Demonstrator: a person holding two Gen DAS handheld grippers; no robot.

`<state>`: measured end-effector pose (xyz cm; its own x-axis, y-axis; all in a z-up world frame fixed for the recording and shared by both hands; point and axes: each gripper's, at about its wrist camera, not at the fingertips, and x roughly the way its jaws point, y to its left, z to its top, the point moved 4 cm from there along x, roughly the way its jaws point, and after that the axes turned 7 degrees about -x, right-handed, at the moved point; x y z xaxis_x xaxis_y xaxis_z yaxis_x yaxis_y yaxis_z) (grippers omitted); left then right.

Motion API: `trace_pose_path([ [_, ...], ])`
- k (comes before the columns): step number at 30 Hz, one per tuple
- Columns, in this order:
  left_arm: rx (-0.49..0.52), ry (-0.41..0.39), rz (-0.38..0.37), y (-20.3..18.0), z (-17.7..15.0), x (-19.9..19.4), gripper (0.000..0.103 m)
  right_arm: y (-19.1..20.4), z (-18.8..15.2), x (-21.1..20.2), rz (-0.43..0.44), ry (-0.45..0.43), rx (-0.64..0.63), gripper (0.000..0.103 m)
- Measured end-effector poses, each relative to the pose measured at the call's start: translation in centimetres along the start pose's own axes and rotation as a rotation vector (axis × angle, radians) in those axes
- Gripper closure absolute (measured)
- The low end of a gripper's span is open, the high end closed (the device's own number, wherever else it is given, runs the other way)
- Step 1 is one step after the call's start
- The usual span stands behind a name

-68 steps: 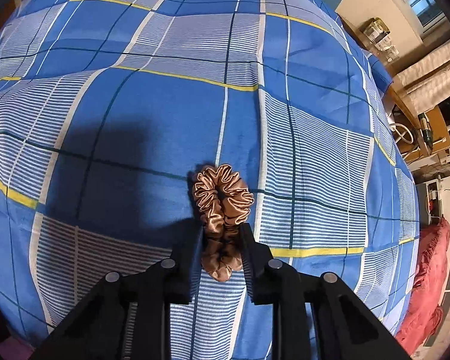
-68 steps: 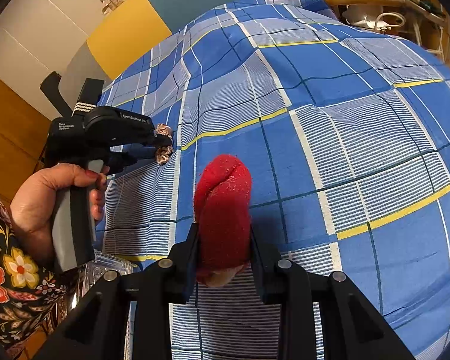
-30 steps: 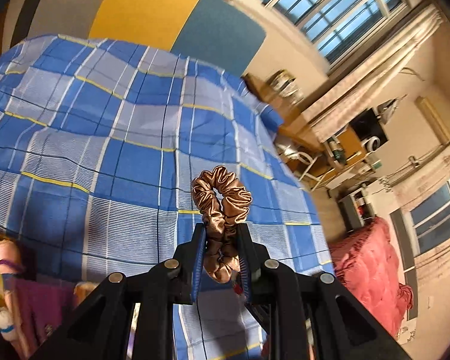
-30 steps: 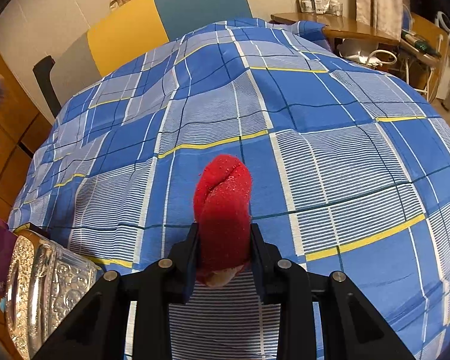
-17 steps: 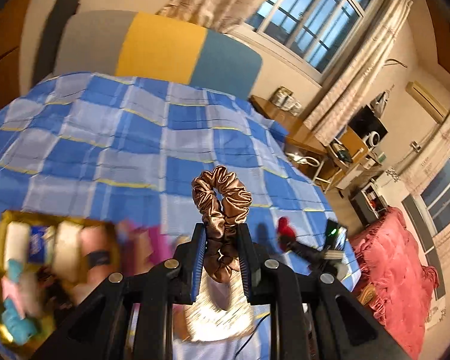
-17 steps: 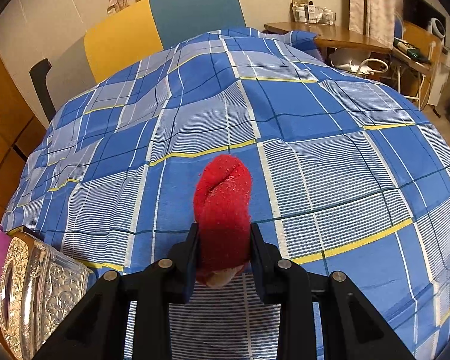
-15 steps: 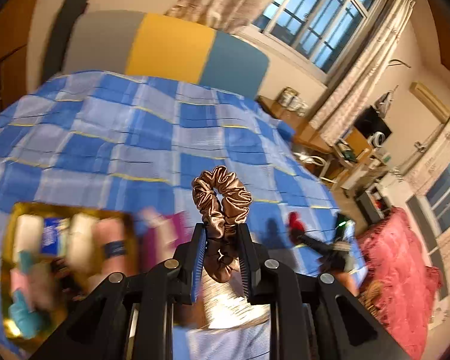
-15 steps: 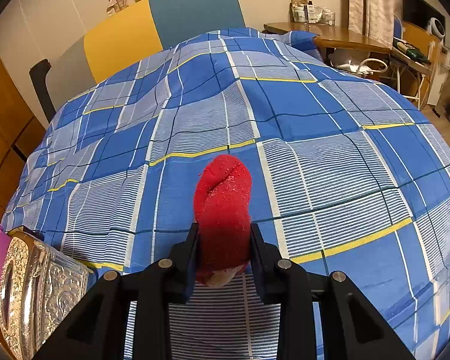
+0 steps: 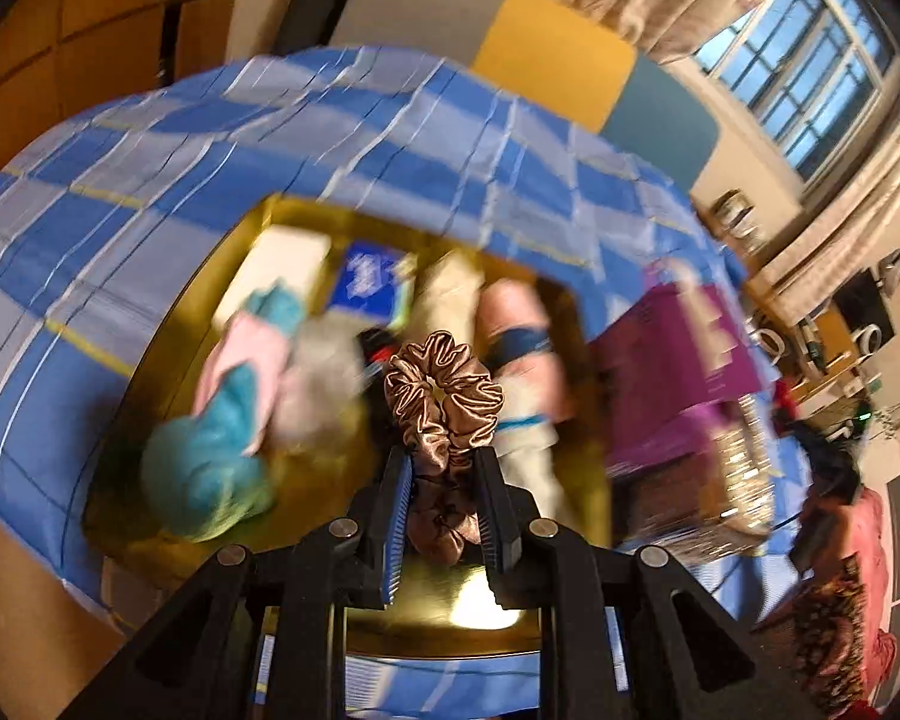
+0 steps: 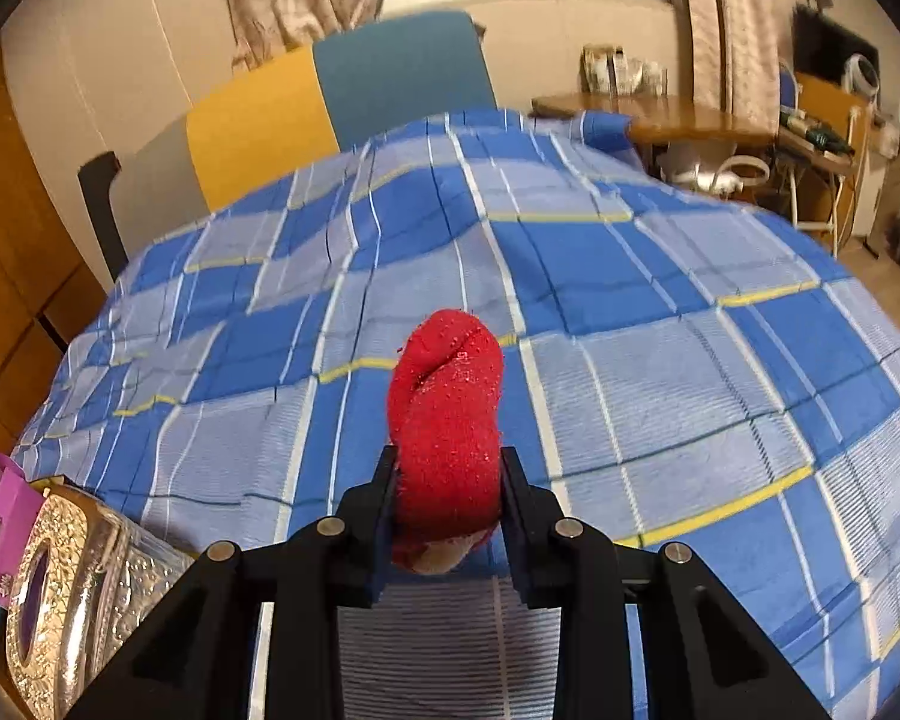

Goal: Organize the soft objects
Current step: 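Carry the scrunchie with the left tool into the gold tray and release it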

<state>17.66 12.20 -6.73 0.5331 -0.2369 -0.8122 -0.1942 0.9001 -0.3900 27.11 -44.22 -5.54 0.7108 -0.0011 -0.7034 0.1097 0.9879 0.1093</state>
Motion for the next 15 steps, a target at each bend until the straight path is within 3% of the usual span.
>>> trace_pose_path([
  [5,0.016,0.036,0.082,2.5,-0.8,1.9,0.078,0.2,0.4,-0.8,-0.012,-0.053,-0.024,0.072],
  [7,0.05,0.04,0.09,2.6,-1.1,2.3,0.06,0.3,0.5,-1.1,-0.022,-0.066,-0.039,0.072],
  [11,0.055,0.047,0.082,2.9,-1.8,2.3,0.059,0.0,0.4,-1.9,-0.052,-0.101,-0.04,0.072],
  [15,0.018,0.003,0.062,3.6,-2.4,1.1,0.059,-0.4,0.0,-3.4,-0.073,-0.133,-0.003,0.072],
])
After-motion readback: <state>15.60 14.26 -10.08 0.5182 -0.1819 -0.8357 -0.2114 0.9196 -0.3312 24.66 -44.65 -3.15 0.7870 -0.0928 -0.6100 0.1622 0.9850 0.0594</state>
